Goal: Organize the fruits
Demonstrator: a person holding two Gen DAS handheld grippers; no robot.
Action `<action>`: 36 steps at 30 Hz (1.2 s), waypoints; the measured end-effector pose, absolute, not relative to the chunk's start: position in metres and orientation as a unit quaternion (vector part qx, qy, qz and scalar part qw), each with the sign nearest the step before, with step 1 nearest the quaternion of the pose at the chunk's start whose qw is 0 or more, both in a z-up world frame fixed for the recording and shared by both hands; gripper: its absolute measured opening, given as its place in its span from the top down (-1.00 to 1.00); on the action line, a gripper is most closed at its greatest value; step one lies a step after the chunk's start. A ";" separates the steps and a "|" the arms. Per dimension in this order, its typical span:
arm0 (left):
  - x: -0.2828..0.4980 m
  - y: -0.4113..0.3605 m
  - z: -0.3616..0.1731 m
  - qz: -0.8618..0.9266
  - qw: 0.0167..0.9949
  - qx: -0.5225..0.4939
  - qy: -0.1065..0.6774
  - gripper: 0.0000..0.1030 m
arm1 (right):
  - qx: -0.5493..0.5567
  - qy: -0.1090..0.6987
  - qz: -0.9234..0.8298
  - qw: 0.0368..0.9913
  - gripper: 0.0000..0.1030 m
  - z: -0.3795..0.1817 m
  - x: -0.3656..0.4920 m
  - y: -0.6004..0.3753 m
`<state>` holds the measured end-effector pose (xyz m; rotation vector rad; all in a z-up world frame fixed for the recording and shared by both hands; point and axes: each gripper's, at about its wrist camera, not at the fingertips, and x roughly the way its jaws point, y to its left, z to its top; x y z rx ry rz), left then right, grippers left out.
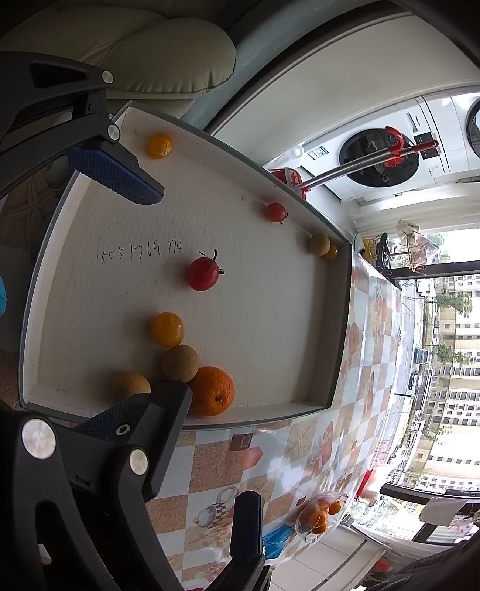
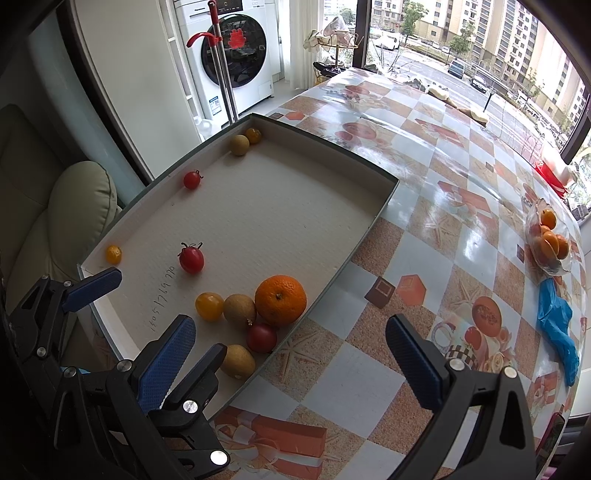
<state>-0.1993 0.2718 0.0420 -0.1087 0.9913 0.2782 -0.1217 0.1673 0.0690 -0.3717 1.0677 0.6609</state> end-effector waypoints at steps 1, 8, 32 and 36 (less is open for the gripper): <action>-0.199 0.272 0.042 0.132 0.869 -0.053 0.474 -1.00 | -0.173 0.497 0.307 0.793 -0.99 0.069 -0.122 0.167; -0.199 0.272 0.041 0.132 0.868 -0.053 0.476 -1.00 | -0.173 0.498 0.305 0.793 -0.99 0.067 -0.121 0.165; -0.198 0.267 0.043 0.130 0.868 -0.046 0.478 -1.00 | -0.171 0.498 0.305 0.793 -0.99 0.067 -0.122 0.163; -0.198 0.265 0.044 0.130 0.868 -0.044 0.477 -1.00 | -0.171 0.498 0.305 0.793 -0.99 0.067 -0.122 0.162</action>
